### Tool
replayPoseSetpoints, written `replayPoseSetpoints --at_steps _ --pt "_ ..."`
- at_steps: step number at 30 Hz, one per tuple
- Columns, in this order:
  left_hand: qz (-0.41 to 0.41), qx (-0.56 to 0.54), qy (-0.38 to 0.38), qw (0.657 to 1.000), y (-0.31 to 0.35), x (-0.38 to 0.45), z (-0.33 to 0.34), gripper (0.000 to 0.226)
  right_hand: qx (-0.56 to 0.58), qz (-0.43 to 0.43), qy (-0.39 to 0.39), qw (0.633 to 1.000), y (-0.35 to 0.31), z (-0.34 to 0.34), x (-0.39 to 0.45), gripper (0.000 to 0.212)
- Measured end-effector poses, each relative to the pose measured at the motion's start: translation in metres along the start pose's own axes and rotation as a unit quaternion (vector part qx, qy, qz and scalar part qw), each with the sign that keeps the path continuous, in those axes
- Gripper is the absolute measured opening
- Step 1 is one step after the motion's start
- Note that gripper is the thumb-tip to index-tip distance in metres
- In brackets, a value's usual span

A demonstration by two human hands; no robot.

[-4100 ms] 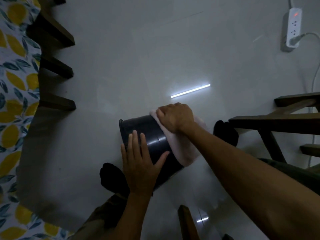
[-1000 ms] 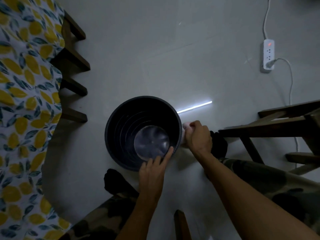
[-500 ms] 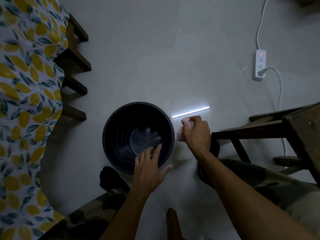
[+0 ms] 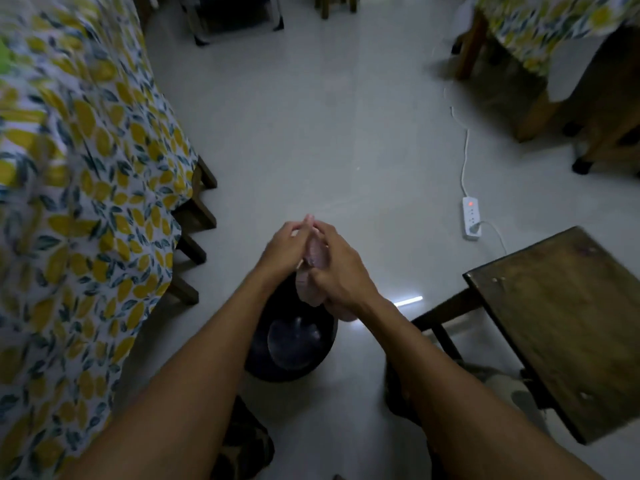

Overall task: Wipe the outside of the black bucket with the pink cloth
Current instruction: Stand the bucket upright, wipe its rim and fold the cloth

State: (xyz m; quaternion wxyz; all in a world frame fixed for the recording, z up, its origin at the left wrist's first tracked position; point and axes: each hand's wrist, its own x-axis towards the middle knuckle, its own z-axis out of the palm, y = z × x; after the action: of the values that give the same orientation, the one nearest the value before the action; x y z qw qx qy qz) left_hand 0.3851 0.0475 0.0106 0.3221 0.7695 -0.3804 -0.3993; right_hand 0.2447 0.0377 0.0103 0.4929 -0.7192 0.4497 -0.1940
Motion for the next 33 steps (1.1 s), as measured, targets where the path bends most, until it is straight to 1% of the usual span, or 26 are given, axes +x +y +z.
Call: replayPoseSetpoints --at_steps 2,4,7,10,12,14,16,18,19,20,23,24,28,31,33 --pt "-0.009 -0.058 -0.039 0.998 0.027 -0.017 -0.021 0.050 0.025 -0.037 -0.018 0.999 -0.021 -0.011 -0.009 0.081" --pt "-0.022 -0.109 -0.052 0.992 0.046 -0.035 -0.042 0.056 0.032 -0.080 -0.017 0.996 -0.042 -0.019 -0.020 0.074" --pt "-0.019 -0.169 -0.086 0.982 0.071 -0.062 -0.073 0.049 0.030 -0.135 -0.005 0.990 -0.072 -0.034 -0.032 0.074" --pt "-0.012 -0.177 -0.117 0.977 0.090 -0.092 -0.096 0.051 0.009 -0.155 0.015 0.988 -0.096 -0.047 -0.045 0.072" --pt "0.020 -0.154 -0.115 0.981 0.101 -0.111 -0.106 0.048 -0.002 -0.132 0.034 0.991 -0.105 -0.054 -0.054 0.074" --pt "0.076 -0.107 -0.100 0.986 0.114 -0.128 -0.115 0.041 -0.007 -0.102 0.052 0.993 -0.109 -0.061 -0.060 0.066" --pt "0.136 -0.058 -0.078 0.986 0.127 -0.144 -0.124 0.036 -0.033 -0.089 0.052 0.994 -0.113 -0.067 -0.066 0.043" --pt "0.187 -0.024 -0.056 0.980 0.139 -0.158 -0.132 0.032 -0.091 -0.099 0.034 0.990 -0.119 -0.072 -0.072 0.021" --pt "0.208 -0.012 -0.041 0.977 0.144 -0.164 -0.135 0.031 -0.113 -0.105 0.016 0.988 -0.123 -0.075 -0.075 0.019" --pt "0.222 -0.004 -0.022 0.975 0.148 -0.169 -0.138 0.030 -0.127 -0.106 -0.008 0.986 -0.127 -0.079 -0.078 0.022" --pt "0.250 0.008 0.054 0.967 0.155 -0.183 -0.147 0.032 -0.157 -0.076 -0.089 0.981 -0.136 -0.094 -0.088 0.040" --pt "0.261 0.008 0.073 0.962 0.158 -0.186 -0.151 0.032 -0.152 -0.071 -0.108 0.980 -0.136 -0.099 -0.091 0.042" --pt "0.285 0.030 0.087 0.954 0.166 -0.201 -0.161 0.029 -0.102 -0.071 -0.131 0.984 -0.136 -0.118 -0.103 0.030" --pt "0.302 0.013 0.117 0.946 0.167 -0.208 -0.165 0.025 -0.147 -0.080 -0.152 0.974 -0.139 -0.131 -0.110 0.017" --pt "0.309 -0.019 0.136 0.941 0.166 -0.212 -0.167 0.021 -0.175 -0.077 -0.143 0.971 -0.144 -0.143 -0.114 0.022"
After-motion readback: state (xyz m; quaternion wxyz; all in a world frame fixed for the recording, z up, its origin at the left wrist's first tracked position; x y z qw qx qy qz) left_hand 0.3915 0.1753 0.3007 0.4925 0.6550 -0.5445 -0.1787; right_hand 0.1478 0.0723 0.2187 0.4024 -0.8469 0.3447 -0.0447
